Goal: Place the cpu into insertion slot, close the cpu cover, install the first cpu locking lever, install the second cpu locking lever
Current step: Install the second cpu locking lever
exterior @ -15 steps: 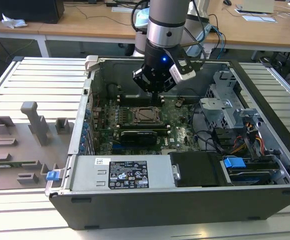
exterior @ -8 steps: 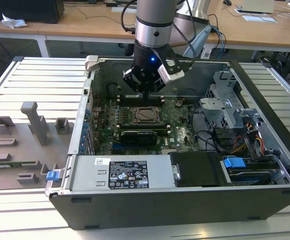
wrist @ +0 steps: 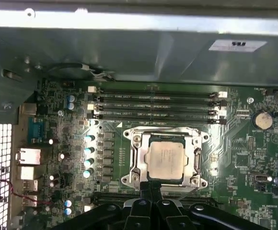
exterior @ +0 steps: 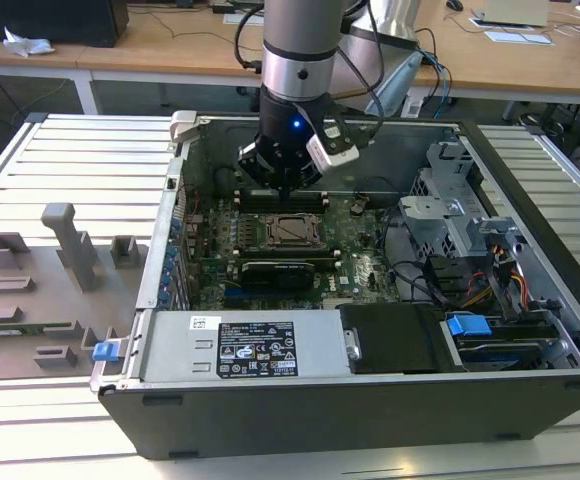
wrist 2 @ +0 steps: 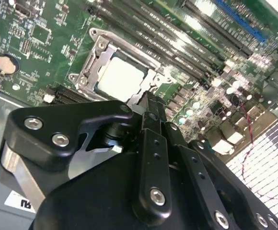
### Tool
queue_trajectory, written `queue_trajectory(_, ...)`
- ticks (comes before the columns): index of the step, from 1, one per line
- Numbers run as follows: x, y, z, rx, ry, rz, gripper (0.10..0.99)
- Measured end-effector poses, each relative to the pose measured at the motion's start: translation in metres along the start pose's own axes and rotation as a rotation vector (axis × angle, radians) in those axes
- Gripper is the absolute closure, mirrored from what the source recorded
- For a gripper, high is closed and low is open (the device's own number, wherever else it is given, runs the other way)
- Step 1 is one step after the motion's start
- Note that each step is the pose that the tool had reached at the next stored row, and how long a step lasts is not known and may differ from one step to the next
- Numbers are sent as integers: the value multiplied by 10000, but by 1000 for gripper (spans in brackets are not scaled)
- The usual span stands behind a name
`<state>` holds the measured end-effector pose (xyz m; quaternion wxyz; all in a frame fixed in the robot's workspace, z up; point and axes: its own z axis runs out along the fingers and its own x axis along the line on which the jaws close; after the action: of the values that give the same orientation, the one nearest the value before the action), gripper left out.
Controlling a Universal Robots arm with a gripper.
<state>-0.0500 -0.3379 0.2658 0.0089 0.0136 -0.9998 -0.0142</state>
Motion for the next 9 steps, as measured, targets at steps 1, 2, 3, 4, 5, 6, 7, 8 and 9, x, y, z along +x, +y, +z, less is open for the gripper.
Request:
queue_trajectory(1, 3, -55, 1, 0, 0, 0, 980)
queue_trajectory(2, 7, -159, 4, -1, 0, -1, 980)
queue_trajectory(3, 9, -201, 6, 0, 0, 0, 980)
queue_trajectory(4, 10, -263, 15, -1, -1, 0, 980)
queue_trajectory(5, 11, -291, 29, -11, -1, -1, 980)
queue_trajectory(6, 11, -312, 41, -45, -2, -1, 980)
queue_trajectory(7, 11, -329, 48, -91, -2, -2, 980)
queue_trajectory(8, 12, -348, 54, -165, -5, -4, 980)
queue_trajectory(9, 12, -364, 56, -258, -7, -5, 980)
